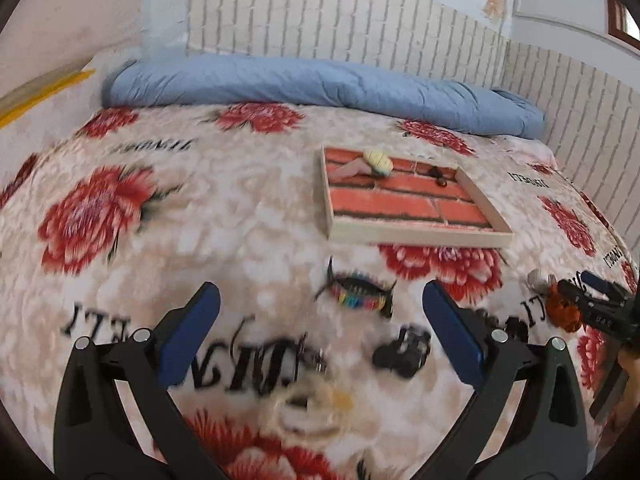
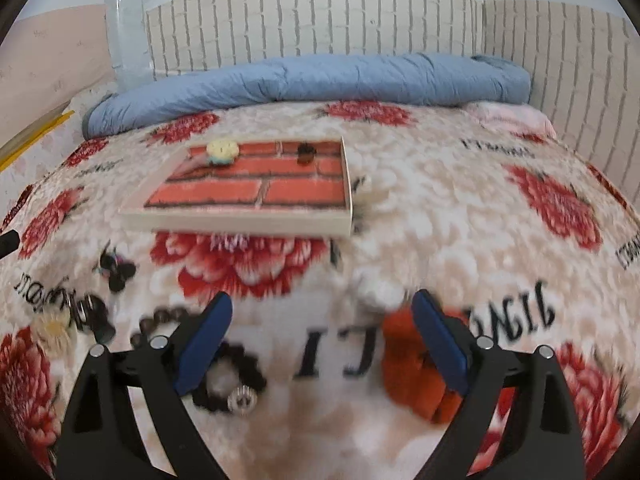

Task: Organize jewelry
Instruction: 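Withdraw both tools from the tray toward the remaining jewelry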

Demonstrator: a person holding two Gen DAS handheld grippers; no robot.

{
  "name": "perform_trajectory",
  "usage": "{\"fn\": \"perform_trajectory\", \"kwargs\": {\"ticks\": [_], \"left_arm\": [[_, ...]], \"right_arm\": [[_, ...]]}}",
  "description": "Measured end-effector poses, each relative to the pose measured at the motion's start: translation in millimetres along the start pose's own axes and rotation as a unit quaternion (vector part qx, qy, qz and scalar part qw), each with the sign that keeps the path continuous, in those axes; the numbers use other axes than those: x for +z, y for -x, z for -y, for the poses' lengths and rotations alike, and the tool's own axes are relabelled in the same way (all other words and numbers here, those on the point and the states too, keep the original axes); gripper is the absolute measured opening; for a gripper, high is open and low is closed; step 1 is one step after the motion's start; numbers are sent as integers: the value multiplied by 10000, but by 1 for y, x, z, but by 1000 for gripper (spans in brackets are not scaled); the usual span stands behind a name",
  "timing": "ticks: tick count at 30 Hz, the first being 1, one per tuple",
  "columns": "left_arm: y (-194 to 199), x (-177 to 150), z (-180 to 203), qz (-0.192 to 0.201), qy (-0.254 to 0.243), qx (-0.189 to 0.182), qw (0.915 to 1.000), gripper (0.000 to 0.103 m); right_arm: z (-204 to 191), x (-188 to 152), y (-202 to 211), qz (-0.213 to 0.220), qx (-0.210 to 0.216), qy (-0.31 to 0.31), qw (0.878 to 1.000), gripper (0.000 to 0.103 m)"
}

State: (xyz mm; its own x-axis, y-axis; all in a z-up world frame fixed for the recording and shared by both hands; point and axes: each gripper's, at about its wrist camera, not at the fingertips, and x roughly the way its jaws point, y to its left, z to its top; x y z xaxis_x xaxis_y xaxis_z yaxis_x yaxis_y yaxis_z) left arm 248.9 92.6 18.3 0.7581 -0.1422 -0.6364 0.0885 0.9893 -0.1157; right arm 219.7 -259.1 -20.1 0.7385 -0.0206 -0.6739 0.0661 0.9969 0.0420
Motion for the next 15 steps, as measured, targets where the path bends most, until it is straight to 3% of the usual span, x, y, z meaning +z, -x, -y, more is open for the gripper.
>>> {"fn": "perform_trajectory", "kwargs": {"ticks": [5, 8, 15], "left_arm": [[9, -36, 2, -52, -200, 238, 9995, 98], [12, -56, -2, -163, -179, 157, 9996, 98], [9, -79, -15, -406, -180, 422, 9981, 98]], "right_arm": [[-20, -23, -1, -106, -142, 254, 9995, 89], [-26, -31, -2, -222, -147, 227, 9994, 89], [-38, -42, -5, -249, -303, 311, 9987, 89]]}}
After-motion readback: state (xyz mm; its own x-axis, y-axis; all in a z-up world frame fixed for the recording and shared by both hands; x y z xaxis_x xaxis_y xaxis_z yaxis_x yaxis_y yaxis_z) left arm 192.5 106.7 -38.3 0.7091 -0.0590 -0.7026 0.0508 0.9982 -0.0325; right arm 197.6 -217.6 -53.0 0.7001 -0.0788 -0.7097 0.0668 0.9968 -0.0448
